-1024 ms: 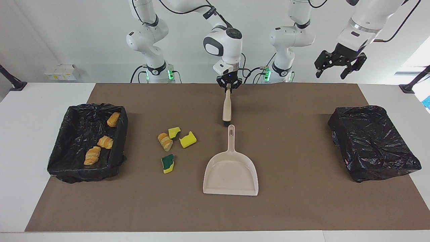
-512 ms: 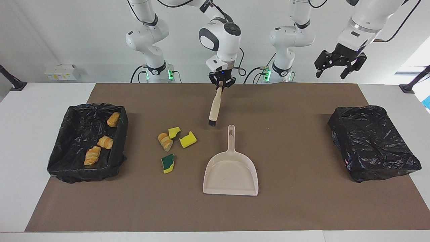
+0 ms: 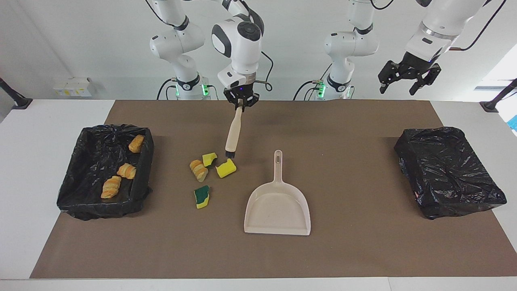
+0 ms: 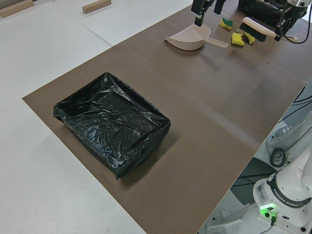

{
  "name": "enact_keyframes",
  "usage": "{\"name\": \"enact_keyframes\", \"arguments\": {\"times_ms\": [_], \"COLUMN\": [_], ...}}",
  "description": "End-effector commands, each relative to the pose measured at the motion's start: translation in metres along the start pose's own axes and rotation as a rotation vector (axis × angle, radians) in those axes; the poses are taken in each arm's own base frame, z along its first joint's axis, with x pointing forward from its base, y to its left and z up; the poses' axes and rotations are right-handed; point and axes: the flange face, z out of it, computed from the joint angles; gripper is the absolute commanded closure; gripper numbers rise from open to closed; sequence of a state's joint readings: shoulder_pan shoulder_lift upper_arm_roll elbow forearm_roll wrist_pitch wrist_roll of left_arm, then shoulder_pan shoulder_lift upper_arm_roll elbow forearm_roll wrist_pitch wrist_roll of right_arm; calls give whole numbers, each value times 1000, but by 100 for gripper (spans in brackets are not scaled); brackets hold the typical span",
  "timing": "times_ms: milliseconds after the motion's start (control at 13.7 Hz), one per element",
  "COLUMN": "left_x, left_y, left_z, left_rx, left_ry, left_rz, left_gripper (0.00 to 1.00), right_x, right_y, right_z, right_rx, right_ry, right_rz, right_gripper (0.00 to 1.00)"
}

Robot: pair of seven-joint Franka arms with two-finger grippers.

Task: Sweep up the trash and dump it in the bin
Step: 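Move the brush beside the sponge pieces with the right gripper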

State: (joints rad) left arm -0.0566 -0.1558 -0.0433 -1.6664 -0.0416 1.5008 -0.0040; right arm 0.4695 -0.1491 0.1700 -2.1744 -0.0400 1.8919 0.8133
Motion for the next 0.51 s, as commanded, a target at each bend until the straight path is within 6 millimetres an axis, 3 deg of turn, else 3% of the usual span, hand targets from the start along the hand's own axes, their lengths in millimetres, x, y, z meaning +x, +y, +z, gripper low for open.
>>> {"name": "enact_keyframes", "arguments": {"times_ms": [0, 146, 439], "left_x": [-1, -1, -1], "left_y": [-3, -3, -3], "left_z": [-3, -3, -3], "left_rx": [8, 8, 8], "left_ry": [2, 2, 2], "left_rz": [-9, -9, -9], "left_gripper": [0, 0, 0], "right_x": [21, 38, 73], "right_y": [41, 69, 135], "right_z": [-11, -11, 8], "right_rx": [9, 6, 10], "right_ry": [-1, -12, -52], "right_rz": [-45, -87, -144], "right_gripper": [100, 100, 100]}}
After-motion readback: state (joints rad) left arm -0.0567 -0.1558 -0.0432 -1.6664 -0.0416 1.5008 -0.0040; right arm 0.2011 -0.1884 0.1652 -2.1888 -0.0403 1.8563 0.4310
